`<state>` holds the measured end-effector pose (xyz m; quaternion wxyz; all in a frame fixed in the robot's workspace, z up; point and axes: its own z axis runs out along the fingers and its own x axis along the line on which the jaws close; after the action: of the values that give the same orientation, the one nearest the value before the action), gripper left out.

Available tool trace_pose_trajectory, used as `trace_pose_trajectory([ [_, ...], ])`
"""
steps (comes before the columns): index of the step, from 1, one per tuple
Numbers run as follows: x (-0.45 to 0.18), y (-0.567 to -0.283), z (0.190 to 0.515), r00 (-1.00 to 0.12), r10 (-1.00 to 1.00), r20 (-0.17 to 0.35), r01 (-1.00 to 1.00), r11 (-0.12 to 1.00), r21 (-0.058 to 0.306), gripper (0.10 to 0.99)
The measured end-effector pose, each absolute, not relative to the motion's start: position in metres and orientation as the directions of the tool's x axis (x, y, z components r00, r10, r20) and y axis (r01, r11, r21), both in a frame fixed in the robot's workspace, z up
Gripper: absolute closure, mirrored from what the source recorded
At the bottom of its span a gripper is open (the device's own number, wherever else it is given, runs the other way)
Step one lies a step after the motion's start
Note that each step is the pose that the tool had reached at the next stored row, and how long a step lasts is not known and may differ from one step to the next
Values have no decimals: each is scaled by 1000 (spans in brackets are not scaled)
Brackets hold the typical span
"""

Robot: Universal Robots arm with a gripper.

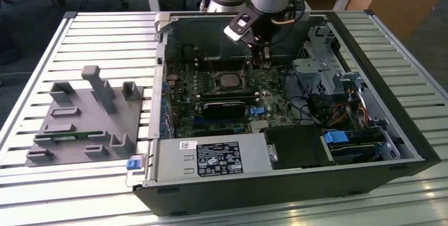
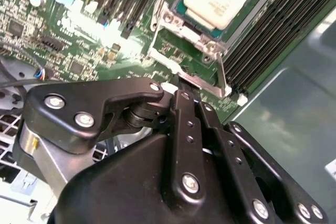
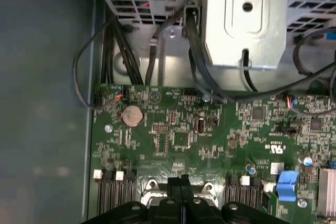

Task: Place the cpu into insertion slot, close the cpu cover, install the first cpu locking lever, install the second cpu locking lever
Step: 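Close the cpu cover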

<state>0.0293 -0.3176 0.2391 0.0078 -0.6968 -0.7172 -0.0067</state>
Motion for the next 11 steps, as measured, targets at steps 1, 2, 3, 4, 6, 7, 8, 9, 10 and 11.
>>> trace_pose_trajectory([
  [1, 28, -318, 239, -29, 999, 20, 1000, 29, -1, 980],
  [2, 26, -318, 238, -29, 999, 20, 1000, 29, -1, 980],
  [3, 25, -317, 237, -29, 999, 20, 1000, 29, -1, 980],
  [4, 24, -317, 236, -29, 999, 20, 1000, 29, -1, 980],
  [6, 22, -317, 235, -29, 999, 20, 1000, 29, -1, 980],
  [7, 20, -317, 234, -29, 999, 20, 1000, 29, -1, 980],
  [8, 19, -317, 234, -29, 999, 20, 1000, 29, -1, 980],
  [9, 17, -317, 233, -29, 999, 20, 1000, 29, -1, 980],
  [10, 16, -317, 232, -29, 999, 20, 1000, 29, -1, 980],
  [11, 14, -317, 232, -29, 999, 20, 1000, 29, -1, 980],
])
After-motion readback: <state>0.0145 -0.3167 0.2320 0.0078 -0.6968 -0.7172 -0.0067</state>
